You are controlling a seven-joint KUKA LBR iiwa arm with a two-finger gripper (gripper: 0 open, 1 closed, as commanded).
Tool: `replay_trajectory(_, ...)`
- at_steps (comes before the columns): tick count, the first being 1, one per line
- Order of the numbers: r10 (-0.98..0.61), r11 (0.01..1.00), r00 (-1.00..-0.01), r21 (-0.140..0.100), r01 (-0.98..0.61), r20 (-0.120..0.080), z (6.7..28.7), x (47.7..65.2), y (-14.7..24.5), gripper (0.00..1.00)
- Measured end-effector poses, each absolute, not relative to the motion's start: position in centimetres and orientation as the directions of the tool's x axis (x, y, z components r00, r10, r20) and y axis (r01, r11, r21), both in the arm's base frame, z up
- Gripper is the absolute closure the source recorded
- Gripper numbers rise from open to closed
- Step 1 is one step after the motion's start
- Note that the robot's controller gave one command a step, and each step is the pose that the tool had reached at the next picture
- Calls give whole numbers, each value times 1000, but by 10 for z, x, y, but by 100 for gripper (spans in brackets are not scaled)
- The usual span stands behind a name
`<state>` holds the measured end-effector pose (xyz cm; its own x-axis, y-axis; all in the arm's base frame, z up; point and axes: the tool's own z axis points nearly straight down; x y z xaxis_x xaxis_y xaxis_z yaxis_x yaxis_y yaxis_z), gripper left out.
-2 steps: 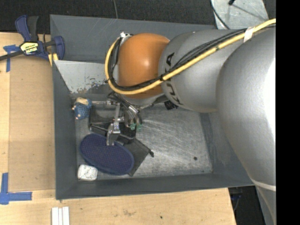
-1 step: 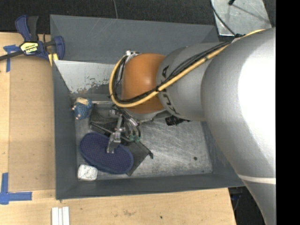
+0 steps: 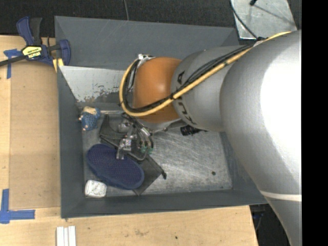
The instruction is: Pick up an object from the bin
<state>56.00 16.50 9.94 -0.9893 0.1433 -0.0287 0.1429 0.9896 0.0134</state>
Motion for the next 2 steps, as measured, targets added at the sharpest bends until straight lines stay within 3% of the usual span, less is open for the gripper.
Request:
replay_trajectory(1, 154, 988, -988, 2, 154, -2, 193, 553, 171, 100)
replay_trajectory(2, 111, 994, -994, 1, 111, -4, 361, 537, 156, 100)
